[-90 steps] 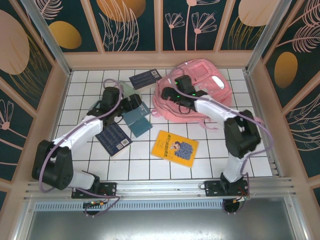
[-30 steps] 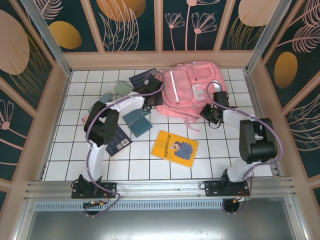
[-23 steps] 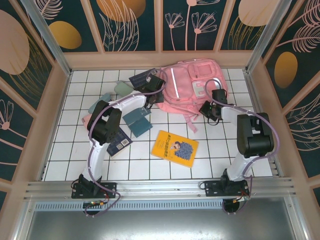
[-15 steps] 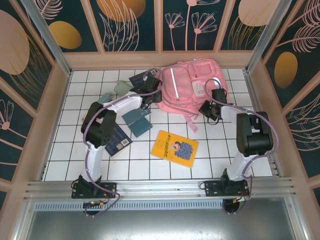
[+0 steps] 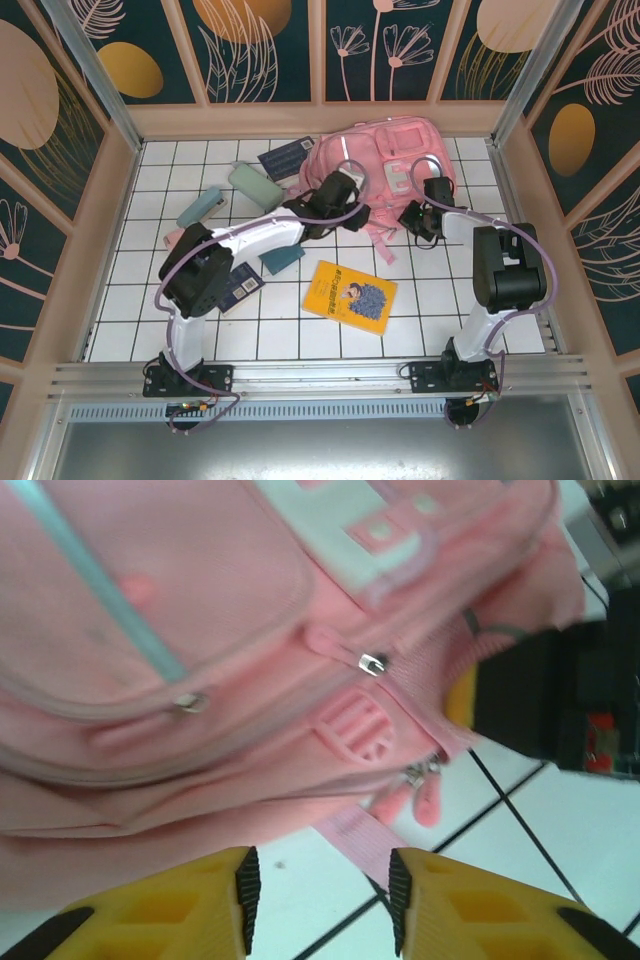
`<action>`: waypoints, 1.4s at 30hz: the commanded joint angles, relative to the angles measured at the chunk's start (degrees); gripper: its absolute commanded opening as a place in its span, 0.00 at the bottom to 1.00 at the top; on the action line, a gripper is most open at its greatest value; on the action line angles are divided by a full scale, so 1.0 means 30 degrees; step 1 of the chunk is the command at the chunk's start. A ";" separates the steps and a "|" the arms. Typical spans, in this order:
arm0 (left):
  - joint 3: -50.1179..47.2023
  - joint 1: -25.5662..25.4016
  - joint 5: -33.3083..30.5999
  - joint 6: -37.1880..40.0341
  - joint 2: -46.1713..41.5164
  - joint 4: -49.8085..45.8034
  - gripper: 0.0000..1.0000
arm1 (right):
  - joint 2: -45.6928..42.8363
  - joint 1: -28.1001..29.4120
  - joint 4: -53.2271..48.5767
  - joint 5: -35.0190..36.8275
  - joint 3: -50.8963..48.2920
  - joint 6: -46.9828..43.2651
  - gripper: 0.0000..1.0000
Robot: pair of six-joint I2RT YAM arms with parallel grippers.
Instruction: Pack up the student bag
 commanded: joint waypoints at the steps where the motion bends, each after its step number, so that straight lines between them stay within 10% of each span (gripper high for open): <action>1: 0.1117 -0.0561 0.0739 0.1354 0.1421 -0.0107 0.37 | 0.0173 0.0020 -0.0159 -0.0679 0.0366 0.0356 0.00; 29: 0.8115 -0.1606 -0.1451 0.4063 0.8810 -0.3742 0.35 | 0.0317 0.0010 -0.0272 -0.1209 0.0384 0.0678 0.00; 37: 0.8553 -0.1616 -0.1947 0.4115 0.9296 -0.4190 0.00 | 0.0093 0.0067 -0.0331 -0.1131 0.0323 0.0689 0.00; 42: 0.7542 -0.1623 -0.2296 0.3601 0.7811 -0.3542 0.00 | -0.0221 -0.0010 -0.0479 -0.0917 0.0299 0.0657 0.00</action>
